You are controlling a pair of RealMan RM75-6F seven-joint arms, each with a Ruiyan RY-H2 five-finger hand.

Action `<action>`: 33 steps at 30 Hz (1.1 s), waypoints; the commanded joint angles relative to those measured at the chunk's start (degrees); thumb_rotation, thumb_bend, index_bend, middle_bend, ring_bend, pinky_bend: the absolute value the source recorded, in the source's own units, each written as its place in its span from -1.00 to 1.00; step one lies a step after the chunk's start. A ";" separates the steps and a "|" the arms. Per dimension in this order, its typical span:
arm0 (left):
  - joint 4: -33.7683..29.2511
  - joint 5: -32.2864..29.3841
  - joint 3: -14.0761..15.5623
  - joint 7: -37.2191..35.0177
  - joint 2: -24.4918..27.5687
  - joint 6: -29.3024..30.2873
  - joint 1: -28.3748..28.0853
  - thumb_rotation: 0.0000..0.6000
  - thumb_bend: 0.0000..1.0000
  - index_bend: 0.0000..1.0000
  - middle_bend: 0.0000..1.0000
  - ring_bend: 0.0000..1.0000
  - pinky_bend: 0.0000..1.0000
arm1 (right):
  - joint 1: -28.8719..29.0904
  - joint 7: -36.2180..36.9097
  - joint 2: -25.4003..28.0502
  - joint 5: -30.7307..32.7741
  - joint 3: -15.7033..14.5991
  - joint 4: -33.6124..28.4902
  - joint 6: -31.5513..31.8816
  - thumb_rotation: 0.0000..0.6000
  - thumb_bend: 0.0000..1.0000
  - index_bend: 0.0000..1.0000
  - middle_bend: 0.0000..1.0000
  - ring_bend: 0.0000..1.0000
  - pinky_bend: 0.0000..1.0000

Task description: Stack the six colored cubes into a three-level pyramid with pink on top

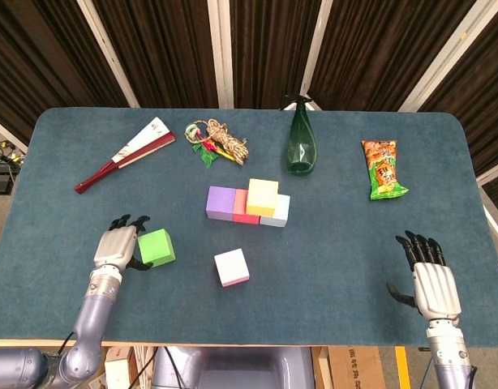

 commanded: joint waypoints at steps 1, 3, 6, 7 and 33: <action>0.26 -0.22 0.06 0.55 -0.46 0.13 -0.34 1.00 -0.51 -0.62 -0.43 -1.00 -1.00 | 0.04 0.04 0.01 0.08 -0.01 0.01 0.05 1.00 -0.46 -0.71 -0.81 -0.85 -0.98; 0.36 -0.29 -0.04 0.70 -0.86 0.49 -0.47 1.00 -0.45 -0.61 -0.41 -1.00 -1.00 | 0.08 0.25 0.07 0.23 0.01 -0.04 0.02 1.00 -0.46 -0.71 -0.81 -0.85 -0.98; 0.75 -0.49 -0.04 1.35 -1.17 1.17 -0.67 1.00 -0.42 -0.61 -0.42 -1.00 -1.00 | 0.07 0.77 0.23 0.34 0.04 -0.16 0.10 1.00 -0.46 -0.71 -0.81 -0.85 -0.98; 1.09 -0.56 -0.07 1.69 -1.28 1.57 -0.75 1.00 -0.42 -0.61 -0.42 -1.00 -1.00 | 0.05 0.93 0.27 0.34 0.04 -0.19 0.16 1.00 -0.46 -0.71 -0.81 -0.85 -0.98; 1.72 -3.25 -0.60 2.45 -1.57 -0.10 -1.70 1.00 -0.23 -0.45 -0.26 -1.00 -1.00 | 0.32 2.26 0.51 1.91 0.21 -0.64 0.14 1.00 -0.46 -0.71 -0.81 -0.85 -0.98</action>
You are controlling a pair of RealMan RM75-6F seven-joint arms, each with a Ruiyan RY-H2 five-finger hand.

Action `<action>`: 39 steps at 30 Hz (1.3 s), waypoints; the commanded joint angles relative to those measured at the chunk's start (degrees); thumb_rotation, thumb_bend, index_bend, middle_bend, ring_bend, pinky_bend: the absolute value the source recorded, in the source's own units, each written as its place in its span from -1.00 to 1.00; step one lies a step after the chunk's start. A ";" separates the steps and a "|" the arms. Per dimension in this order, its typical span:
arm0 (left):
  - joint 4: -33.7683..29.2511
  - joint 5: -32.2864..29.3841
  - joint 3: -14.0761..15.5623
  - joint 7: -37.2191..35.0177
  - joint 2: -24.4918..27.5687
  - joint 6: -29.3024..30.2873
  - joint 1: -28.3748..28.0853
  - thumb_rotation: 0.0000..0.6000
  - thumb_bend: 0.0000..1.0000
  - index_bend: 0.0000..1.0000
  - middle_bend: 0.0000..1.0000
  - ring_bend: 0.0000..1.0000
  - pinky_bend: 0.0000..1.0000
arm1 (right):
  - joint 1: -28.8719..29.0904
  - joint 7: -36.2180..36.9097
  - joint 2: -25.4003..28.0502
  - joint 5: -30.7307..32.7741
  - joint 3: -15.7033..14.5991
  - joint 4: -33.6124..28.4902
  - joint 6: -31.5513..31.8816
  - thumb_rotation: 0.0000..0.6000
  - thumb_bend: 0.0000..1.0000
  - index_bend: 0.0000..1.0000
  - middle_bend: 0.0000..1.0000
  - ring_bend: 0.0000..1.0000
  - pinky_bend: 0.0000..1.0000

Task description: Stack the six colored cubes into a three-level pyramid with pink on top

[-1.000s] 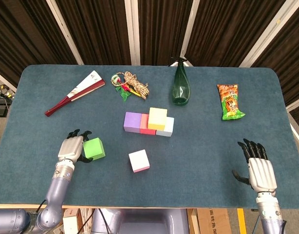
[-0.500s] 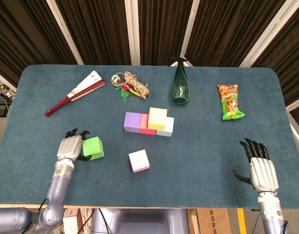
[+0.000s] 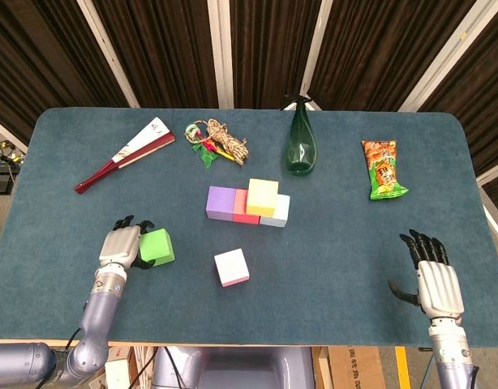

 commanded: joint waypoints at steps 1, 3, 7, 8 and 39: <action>0.01 0.13 -0.01 0.14 -0.11 0.25 -0.12 1.00 -0.21 -0.42 -0.23 -1.00 -1.00 | -0.01 0.10 0.07 0.07 -0.01 -0.12 0.02 1.00 -0.46 -0.71 -0.81 -0.85 -0.98; 0.02 0.32 -0.08 0.25 -0.26 0.77 -0.19 1.00 -0.18 -0.39 -0.21 -1.00 -1.00 | -0.02 0.24 0.10 0.11 0.01 -0.15 0.09 1.00 -0.46 -0.71 -0.81 -0.85 -0.98; -0.01 -0.19 -0.16 1.07 -0.25 1.43 -0.46 1.00 -0.15 -0.39 -0.20 -1.00 -1.00 | -0.01 0.73 0.26 0.21 0.00 -0.23 -0.01 1.00 -0.46 -0.71 -0.81 -0.85 -0.98; -0.03 -0.57 -0.22 1.40 -0.19 1.58 -0.56 1.00 -0.15 -0.39 -0.20 -1.00 -1.00 | -0.02 0.87 0.30 0.27 0.02 -0.24 0.00 1.00 -0.46 -0.71 -0.81 -0.85 -0.98; 16.81 12.75 -12.65 -18.11 20.46 -45.66 -12.79 1.00 -0.15 -0.36 -0.23 -1.00 -1.00 | 0.22 -5.29 -2.56 6.67 2.66 1.77 2.91 1.00 -0.46 -0.71 -0.81 -0.85 -0.98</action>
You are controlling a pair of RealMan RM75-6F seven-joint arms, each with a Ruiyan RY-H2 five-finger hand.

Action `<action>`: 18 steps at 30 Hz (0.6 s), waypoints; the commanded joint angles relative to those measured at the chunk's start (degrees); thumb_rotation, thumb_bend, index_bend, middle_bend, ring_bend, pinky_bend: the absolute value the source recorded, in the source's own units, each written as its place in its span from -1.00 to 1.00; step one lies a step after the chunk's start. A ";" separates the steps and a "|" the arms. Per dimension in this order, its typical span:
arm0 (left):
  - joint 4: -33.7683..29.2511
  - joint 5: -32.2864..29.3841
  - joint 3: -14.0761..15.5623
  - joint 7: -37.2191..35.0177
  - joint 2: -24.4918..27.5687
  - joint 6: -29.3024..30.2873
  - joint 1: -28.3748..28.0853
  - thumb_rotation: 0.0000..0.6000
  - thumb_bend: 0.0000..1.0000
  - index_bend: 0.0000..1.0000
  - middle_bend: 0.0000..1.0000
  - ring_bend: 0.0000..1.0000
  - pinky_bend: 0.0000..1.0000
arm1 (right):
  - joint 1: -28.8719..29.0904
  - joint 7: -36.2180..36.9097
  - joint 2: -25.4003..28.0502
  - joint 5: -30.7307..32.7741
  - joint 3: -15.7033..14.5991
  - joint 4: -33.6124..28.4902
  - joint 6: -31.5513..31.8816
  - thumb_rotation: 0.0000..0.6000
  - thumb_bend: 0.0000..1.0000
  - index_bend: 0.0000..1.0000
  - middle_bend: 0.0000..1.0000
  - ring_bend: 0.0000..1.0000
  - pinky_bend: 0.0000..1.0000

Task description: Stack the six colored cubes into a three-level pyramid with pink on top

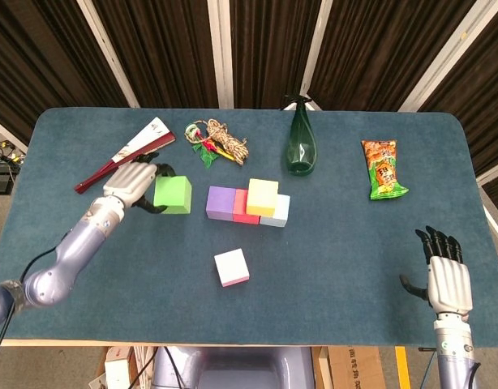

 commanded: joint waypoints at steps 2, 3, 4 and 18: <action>5.78 2.64 -1.09 -5.86 1.59 -9.03 -4.37 1.00 -0.15 -0.36 -0.23 -1.00 -1.00 | -0.33 -0.68 -0.17 0.41 0.38 -0.25 1.13 1.00 -0.46 -0.71 -0.81 -0.85 -0.98; 6.34 2.52 -0.79 -6.18 1.84 -10.13 -5.10 1.00 -0.16 -0.36 -0.23 -1.00 -1.00 | -0.43 -0.78 -0.19 0.51 0.47 -0.28 1.41 1.00 -0.46 -0.71 -0.81 -0.85 -0.98; 7.31 2.31 -0.35 -6.55 2.13 -11.57 -6.33 1.00 -0.16 -0.36 -0.24 -1.00 -1.00 | -0.52 -0.95 -0.23 0.59 0.54 -0.32 1.69 1.00 -0.46 -0.71 -0.81 -0.85 -0.98; 13.04 0.31 9.02 -10.06 0.87 -12.90 -15.44 1.00 -0.21 -0.40 -0.32 -1.00 -1.00 | -1.04 -0.81 0.34 0.49 0.46 -0.92 2.40 1.00 -0.46 -0.71 -0.81 -0.85 -0.98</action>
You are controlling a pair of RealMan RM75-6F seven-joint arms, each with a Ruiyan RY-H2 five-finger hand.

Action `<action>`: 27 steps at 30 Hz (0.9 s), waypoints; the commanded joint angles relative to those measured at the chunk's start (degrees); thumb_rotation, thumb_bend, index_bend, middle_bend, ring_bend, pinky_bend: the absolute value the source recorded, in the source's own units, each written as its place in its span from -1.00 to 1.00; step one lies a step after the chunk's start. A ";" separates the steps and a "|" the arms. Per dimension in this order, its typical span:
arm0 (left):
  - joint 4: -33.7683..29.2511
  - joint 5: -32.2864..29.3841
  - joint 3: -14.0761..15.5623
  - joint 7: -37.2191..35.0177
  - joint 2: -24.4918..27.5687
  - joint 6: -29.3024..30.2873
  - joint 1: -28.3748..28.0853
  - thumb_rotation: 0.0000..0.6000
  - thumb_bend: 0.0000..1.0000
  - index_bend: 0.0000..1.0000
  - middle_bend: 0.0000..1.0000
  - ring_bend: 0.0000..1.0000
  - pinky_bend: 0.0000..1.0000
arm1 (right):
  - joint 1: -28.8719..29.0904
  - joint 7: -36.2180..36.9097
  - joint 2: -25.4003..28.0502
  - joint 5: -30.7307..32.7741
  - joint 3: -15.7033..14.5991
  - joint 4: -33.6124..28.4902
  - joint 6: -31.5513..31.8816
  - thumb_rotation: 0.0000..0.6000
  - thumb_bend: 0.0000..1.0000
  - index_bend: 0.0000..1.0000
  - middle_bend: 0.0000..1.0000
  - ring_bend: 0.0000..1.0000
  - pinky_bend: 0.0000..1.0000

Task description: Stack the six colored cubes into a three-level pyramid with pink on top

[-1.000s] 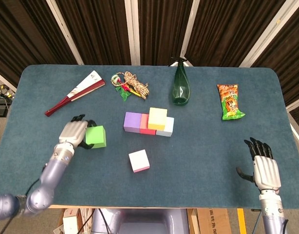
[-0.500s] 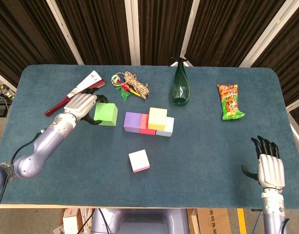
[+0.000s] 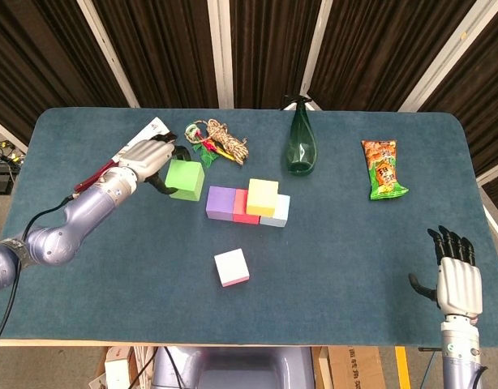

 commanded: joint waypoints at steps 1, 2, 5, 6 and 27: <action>1.28 -1.10 3.07 -0.53 -1.53 1.37 -2.31 1.00 -0.22 -0.40 -0.33 -1.00 -1.00 | 0.07 0.07 -0.05 -0.13 -0.09 0.00 -0.17 1.00 -0.47 -0.71 -0.81 -0.85 -0.98; 1.25 -1.61 3.25 -1.23 -1.83 1.81 -2.60 1.00 -0.23 -0.40 -0.33 -1.00 -1.00 | 0.11 0.12 -0.05 -0.18 -0.10 -0.02 -0.26 1.00 -0.47 -0.71 -0.81 -0.85 -0.98; 1.09 -2.44 3.34 -3.07 -2.42 3.37 -3.24 1.00 -0.23 -0.41 -0.34 -1.00 -1.00 | 0.30 0.14 -0.13 -0.31 -0.02 0.10 -0.44 1.00 -0.47 -0.71 -0.81 -0.85 -0.98; 1.04 -2.47 3.50 -3.33 -2.48 3.86 -3.48 1.00 -0.24 -0.43 -0.34 -1.00 -1.00 | 0.30 0.16 -0.16 -0.23 -0.01 0.17 -0.46 1.00 -0.46 -0.71 -0.81 -0.85 -0.98; -1.08 -7.75 9.77 -2.54 -5.17 9.90 -9.93 1.00 -0.30 -0.52 -0.39 -1.00 -1.00 | 0.30 3.22 0.84 -0.54 0.15 0.29 -1.47 1.00 -0.46 -0.71 -0.81 -0.85 -0.98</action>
